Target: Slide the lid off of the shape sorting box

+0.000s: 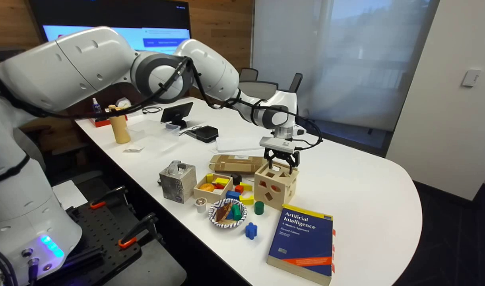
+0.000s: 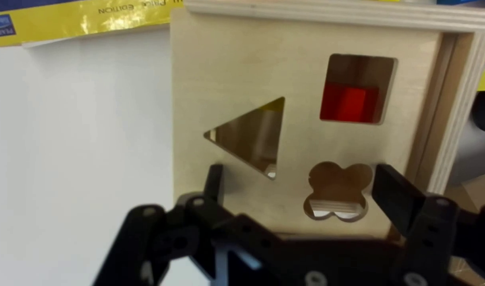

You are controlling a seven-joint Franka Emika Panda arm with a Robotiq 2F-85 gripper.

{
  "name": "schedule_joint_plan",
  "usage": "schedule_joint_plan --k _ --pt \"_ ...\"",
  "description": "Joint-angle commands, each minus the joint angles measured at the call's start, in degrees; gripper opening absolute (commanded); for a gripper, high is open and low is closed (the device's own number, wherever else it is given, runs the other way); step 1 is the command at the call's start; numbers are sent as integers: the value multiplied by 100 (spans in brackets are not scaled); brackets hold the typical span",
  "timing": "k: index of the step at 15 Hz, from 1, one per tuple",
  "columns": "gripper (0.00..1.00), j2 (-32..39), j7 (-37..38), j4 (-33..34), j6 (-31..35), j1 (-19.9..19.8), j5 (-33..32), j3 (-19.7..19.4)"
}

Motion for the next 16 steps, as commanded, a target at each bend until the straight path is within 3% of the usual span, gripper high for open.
schedule_joint_plan --k 1,16 --pt "100 157 29 329 -219 -38 81 -9" --pt "100 225 276 416 -198 -160 92 -114"
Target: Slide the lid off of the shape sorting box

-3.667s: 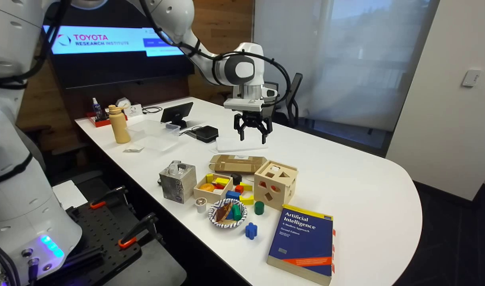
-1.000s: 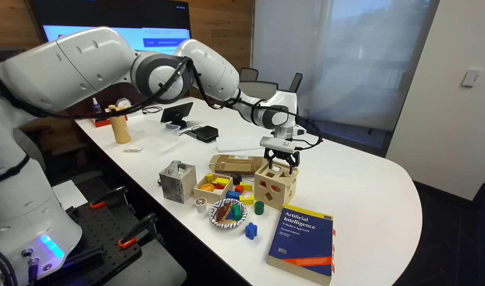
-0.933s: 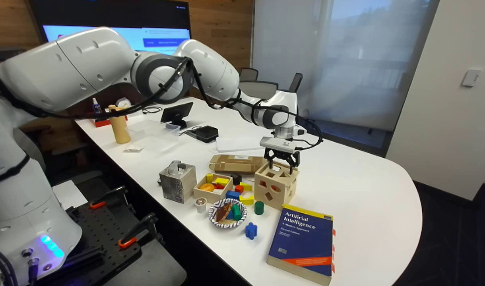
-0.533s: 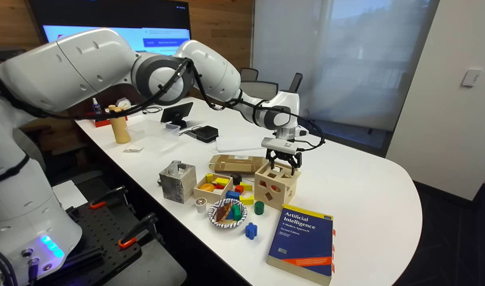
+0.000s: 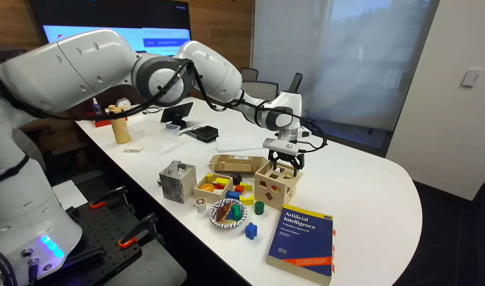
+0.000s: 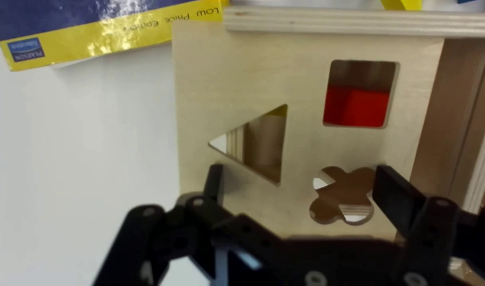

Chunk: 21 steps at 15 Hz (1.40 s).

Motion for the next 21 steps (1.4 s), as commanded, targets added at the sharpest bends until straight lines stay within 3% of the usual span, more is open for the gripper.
schedule_joint_plan --k 1,21 --pt "100 136 147 257 -173 -14 70 -94" --pt "100 705 255 1301 -744 -338 194 -137"
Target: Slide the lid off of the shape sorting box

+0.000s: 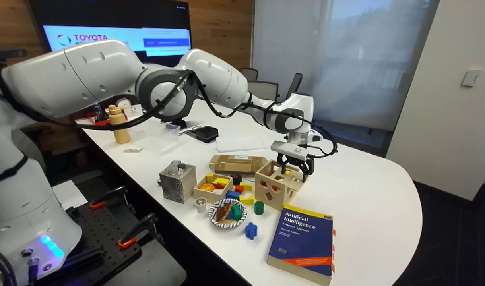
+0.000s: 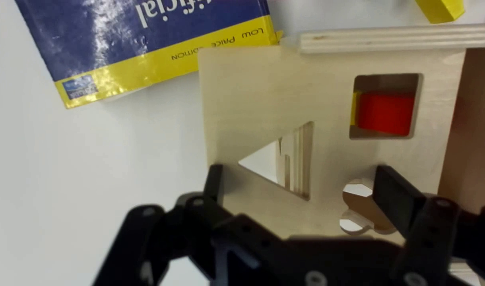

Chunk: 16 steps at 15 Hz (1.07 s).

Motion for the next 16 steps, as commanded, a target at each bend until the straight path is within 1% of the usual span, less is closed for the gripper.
schedule_joint_plan --k 1,8,16 --pt "100 302 42 525 -314 -72 122 -63" --pt "100 360 21 723 -406 -137 99 9" --pt "100 -5 -175 598 -533 -215 173 240"
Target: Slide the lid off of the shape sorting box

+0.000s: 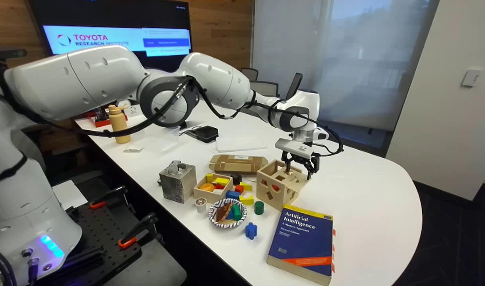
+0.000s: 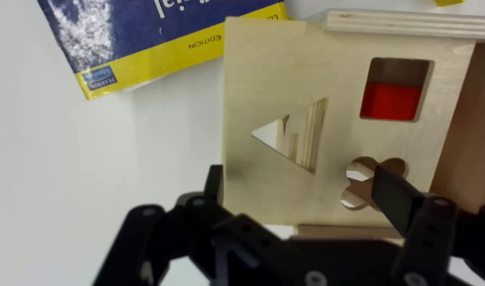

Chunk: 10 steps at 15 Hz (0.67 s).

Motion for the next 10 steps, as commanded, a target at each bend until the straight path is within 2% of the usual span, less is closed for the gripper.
schedule_joint_plan --k 1,6,10 --pt "100 -290 -168 -19 -341 -57 109 184" --pt "100 -699 66 -185 -676 105 29 302" --pt "100 -919 128 -242 -680 237 -2 372"
